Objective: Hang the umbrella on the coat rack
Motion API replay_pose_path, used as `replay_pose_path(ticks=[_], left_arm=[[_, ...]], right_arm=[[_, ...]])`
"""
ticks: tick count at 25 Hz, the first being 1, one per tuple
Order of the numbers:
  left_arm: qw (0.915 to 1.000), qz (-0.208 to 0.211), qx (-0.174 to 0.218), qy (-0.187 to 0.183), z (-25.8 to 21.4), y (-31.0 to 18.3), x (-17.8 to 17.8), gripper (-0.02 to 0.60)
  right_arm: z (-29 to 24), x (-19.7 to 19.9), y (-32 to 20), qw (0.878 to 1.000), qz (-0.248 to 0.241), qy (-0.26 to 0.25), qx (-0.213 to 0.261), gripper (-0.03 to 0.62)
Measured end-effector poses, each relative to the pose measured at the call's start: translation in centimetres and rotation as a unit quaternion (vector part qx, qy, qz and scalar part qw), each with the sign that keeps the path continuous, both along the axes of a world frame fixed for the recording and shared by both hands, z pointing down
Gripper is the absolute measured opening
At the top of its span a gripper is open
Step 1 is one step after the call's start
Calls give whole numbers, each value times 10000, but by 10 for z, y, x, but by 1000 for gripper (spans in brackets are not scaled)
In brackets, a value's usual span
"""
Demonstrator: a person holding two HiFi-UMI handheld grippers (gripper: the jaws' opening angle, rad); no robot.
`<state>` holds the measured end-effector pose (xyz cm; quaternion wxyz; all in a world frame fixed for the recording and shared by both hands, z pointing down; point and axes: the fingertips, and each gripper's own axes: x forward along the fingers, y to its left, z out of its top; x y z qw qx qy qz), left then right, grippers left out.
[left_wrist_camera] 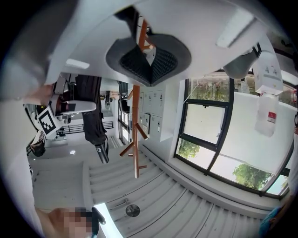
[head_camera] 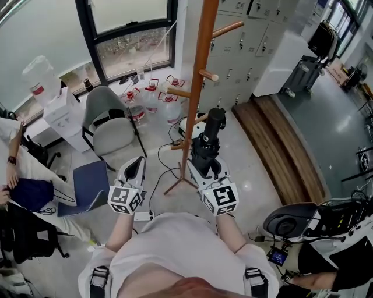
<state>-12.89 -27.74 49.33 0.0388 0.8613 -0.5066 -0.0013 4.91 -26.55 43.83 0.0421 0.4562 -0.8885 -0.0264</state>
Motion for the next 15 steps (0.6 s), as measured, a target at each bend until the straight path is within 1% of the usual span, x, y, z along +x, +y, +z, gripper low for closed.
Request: replay_pose_path(ticks=[3, 6, 12, 15], left_arm=[[9999, 98, -17, 14, 3, -2, -3, 9], [9999, 165, -22, 25, 4, -4, -6, 9], [9999, 109, -7, 61, 3, -7, -17, 9], [10000, 45, -5, 82, 5, -8, -25, 9]], right_arm=[[-11, -2, -5, 9999, 44, -38, 89, 245], [-27, -2, -12, 9996, 84, 31, 256, 245], [-67, -6, -28, 9976, 66, 150, 675, 245], [-81, -12, -37, 9966, 26, 176, 810, 245]])
